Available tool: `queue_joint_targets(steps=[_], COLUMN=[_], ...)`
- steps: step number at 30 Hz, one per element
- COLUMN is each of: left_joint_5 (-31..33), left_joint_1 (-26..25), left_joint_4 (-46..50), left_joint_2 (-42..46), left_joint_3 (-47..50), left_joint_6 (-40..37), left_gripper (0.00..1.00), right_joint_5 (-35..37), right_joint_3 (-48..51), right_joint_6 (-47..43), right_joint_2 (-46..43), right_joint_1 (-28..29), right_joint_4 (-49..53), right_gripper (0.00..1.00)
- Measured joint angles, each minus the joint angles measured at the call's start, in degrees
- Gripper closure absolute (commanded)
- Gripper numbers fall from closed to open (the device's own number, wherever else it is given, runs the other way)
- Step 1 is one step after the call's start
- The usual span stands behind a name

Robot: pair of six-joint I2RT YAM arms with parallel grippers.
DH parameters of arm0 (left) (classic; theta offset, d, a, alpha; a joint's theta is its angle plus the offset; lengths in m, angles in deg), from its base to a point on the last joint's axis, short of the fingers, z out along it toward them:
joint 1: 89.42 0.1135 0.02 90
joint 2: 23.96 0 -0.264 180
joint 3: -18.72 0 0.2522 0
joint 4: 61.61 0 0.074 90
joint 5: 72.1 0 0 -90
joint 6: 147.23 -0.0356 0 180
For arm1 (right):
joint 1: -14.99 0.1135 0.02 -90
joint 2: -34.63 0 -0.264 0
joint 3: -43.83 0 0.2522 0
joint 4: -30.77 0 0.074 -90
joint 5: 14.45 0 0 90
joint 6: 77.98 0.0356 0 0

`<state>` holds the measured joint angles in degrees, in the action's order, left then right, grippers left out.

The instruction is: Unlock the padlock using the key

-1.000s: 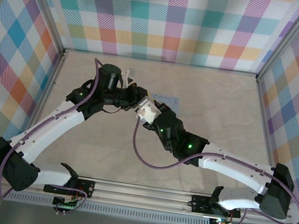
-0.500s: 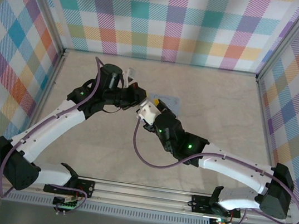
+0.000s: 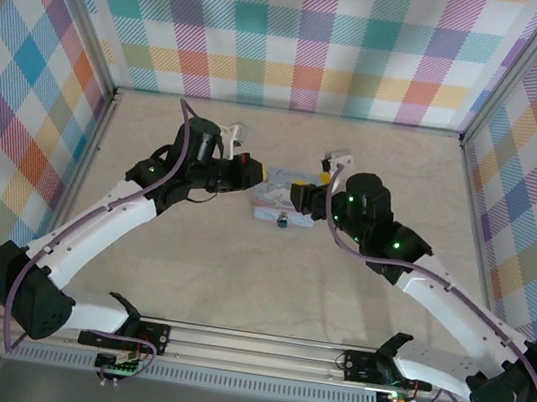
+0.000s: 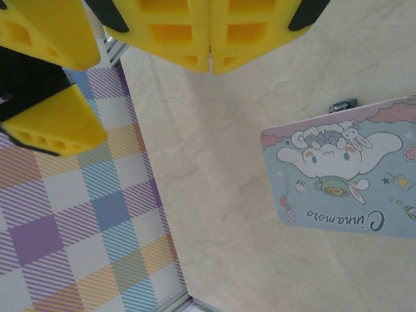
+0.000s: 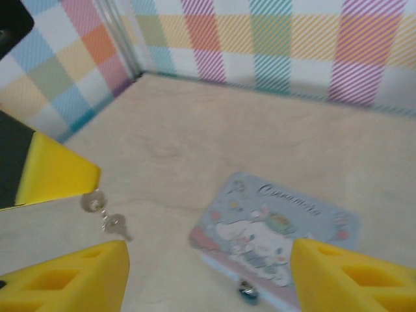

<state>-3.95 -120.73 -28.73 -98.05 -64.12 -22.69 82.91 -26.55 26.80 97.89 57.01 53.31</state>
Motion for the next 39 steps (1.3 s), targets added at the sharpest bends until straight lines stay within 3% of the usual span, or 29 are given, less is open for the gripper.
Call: queue_joint_targets(steps=[3, 8, 14, 26, 35, 39], left_joint_5=[-0.72, -2.78, -6.43, -11.74, -12.24, -12.22], left_joint_1=[0.31, 0.5, 0.72, 0.72, 0.7, 0.7], left_joint_4=[-2.03, -5.86, -10.91, -20.44, -23.04, -24.28], left_joint_2=[0.0, 0.33, 1.49, 4.48, 4.94, 4.96], left_joint_3=[1.07, 2.95, 4.42, 8.07, 10.01, 10.73], left_joint_6=[-1.14, -2.08, -2.16, 2.34, 4.48, 5.18], left_gripper=[1.0, 1.0, 1.0, 1.0, 1.0, 1.0], right_joint_5=[-8.07, -22.84, -32.94, -40.0, -41.68, -42.38], right_joint_3=[2.45, 6.4, 12.11, 14.62, 14.64, 14.62], right_joint_6=[7.06, 19.37, 30.49, 41.7, 45.44, 46.31], right_joint_2=[0.79, 4.9, 8.76, 10.1, 12.87, 13.05], right_joint_1=[-3.3, -8.92, -10.91, -10.95, -10.95, -10.95], right_joint_4=[-2.62, -13.4, -30.03, -53.72, -60.37, -61.53], right_gripper=[0.3, 0.44, 0.46, 0.54, 0.66, 0.65])
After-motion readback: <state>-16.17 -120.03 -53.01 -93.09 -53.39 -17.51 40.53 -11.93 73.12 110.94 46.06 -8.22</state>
